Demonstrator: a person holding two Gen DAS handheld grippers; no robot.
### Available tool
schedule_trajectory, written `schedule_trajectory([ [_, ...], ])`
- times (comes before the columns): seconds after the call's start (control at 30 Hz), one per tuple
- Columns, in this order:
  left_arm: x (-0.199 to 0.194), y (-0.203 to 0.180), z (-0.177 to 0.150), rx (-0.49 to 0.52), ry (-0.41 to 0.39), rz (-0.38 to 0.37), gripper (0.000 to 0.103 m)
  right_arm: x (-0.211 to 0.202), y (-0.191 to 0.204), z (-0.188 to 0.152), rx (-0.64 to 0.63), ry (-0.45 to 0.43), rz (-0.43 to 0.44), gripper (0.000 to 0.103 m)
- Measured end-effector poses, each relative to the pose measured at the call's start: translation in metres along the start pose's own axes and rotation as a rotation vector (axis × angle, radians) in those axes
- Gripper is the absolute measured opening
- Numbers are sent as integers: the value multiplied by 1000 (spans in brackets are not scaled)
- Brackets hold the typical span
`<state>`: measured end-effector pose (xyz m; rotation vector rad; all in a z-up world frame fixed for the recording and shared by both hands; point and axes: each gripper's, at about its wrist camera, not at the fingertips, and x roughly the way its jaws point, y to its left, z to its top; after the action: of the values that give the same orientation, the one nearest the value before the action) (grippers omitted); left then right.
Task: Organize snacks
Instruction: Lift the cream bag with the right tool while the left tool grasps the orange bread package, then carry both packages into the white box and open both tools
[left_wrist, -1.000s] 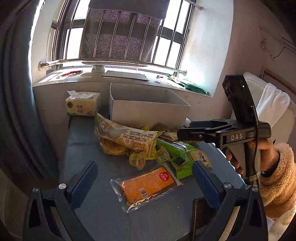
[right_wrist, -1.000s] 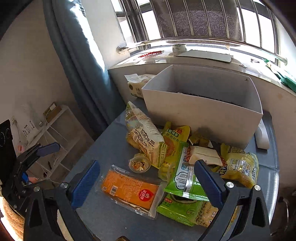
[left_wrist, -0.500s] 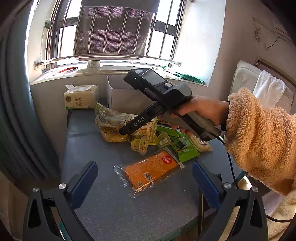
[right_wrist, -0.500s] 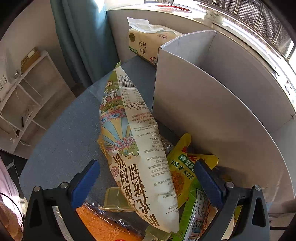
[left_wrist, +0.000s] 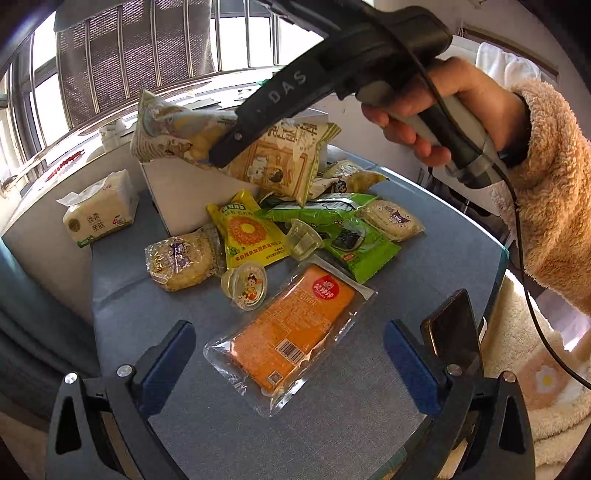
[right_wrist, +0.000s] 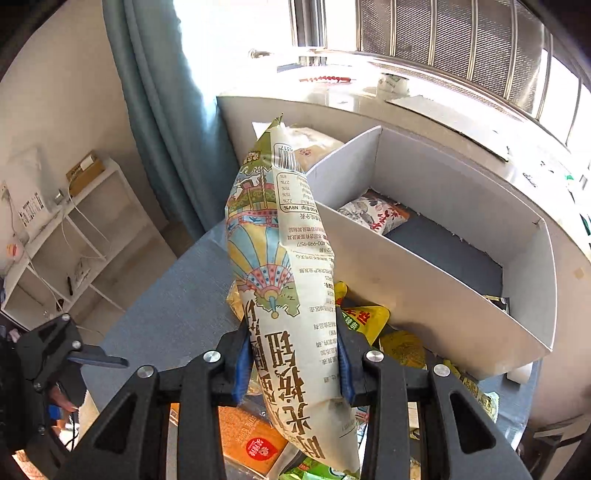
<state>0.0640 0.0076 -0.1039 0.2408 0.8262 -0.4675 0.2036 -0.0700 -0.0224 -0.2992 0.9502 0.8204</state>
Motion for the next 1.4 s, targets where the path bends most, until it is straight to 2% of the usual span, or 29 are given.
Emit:
schedule_trajectory([
  [0.13, 36, -9, 8, 156, 106, -23, 103, -61, -16, -25, 85, -111, 48, 40],
  [0.27, 71, -7, 7, 216, 218, -63, 103, -104, -25, -60, 125, -180, 79, 41],
  [0.37, 93, 3, 5, 208, 285, -82, 103, -118, -23, -81, 150, -205, 95, 41],
  [0.47, 101, 17, 8, 132, 287, -152, 103, -126, -26, -102, 194, -212, 126, 41],
  [0.57, 103, 15, 7, 149, 266, -151, 101, -127, -25, -114, 222, -208, 134, 41],
  [0.6, 101, 15, 7, 143, 263, -150, 94, -127, -24, -119, 232, -208, 141, 41],
  [0.63, 96, 16, 8, 130, 248, -151, 70, -126, -25, -122, 241, -206, 150, 41],
  [0.67, 91, 19, 8, 91, 237, -158, 63, -123, -25, -124, 247, -204, 155, 41],
  [0.73, 82, 25, 7, 8, 233, -183, 57, -118, -26, -127, 252, -201, 157, 41],
  [0.8, 74, 20, 1, -5, 221, -143, 57, -115, -24, -133, 258, -199, 161, 41],
  [0.87, 59, 18, -4, -53, 175, -123, 56, -113, -24, -135, 273, -202, 162, 41],
  [0.97, 28, 15, -2, -136, 66, -106, 56, -113, -25, -134, 280, -215, 131, 41],
  [1.03, 3, 19, 14, -182, -32, -73, 56, -113, -27, -130, 286, -229, 105, 41],
  [1.13, -25, 32, 45, -284, -180, -65, 56, -110, -38, -114, 330, -242, 59, 41],
  [1.2, -35, 44, 71, -330, -250, -34, 56, -108, -51, -97, 365, -257, 19, 41],
  [1.3, -40, 67, 113, -388, -301, 17, 57, -102, -79, -63, 432, -266, -6, 41],
  [1.4, -23, 95, 155, -451, -299, 26, 57, -93, -105, -23, 462, -256, -66, 41],
])
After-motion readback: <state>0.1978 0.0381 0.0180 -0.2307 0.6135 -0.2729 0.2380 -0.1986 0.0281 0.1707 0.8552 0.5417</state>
